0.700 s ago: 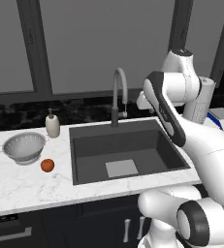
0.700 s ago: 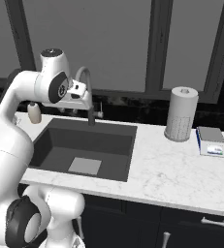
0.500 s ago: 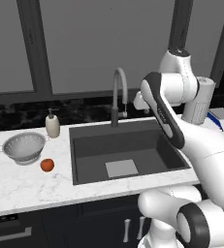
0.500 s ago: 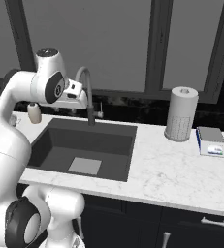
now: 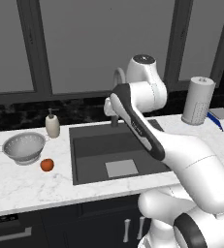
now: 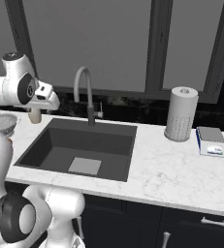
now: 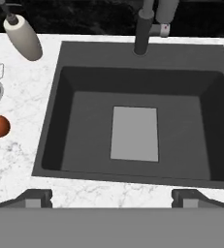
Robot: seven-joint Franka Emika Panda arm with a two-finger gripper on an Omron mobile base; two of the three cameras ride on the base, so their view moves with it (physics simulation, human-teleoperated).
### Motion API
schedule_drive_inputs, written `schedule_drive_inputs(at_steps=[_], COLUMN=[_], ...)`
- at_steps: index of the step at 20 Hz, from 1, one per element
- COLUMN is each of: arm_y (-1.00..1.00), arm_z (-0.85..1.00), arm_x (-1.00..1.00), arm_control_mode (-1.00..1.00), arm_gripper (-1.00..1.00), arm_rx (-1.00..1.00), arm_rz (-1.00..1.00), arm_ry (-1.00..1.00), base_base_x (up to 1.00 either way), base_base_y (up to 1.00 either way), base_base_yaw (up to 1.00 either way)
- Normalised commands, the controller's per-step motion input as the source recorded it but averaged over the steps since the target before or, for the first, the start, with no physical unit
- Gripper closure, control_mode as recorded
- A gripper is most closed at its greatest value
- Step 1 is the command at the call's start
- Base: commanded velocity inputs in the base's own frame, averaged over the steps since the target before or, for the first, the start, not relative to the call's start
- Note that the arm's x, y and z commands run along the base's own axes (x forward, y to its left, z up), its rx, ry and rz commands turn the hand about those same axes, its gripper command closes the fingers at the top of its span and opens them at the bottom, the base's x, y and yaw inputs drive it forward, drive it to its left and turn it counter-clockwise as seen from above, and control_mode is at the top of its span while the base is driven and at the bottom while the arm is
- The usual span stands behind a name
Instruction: Put the colander in the sink, put the orange in the colander, and turn on the sink faucet and pour water over the colander.
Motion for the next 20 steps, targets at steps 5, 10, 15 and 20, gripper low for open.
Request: schedule_drive_inputs(at_steps=[5, 10, 15, 20], arm_y=[0.85, 0.74, 0.66, 0.55], arm_z=[-0.23, -0.34, -0.21, -0.1], arm_x=[-0.03, 0.0, 0.0, 0.0], arm_control_mode=[-1.0, -1.0, -1.0, -1.0], arm_gripper=[-1.0, -1.0, -1.0, -1.0], arm_rx=[0.0, 0.0, 0.0, 0.0], arm_rz=[0.0, 0.0, 0.0, 0.0], arm_ry=[0.02, 0.03, 0.01, 0.0], base_base_x=[0.0, 0.0, 0.0, 0.0], base_base_y=[0.0, 0.0, 0.0, 0.0], base_base_yaw=[0.0, 0.0, 0.0, 0.0])
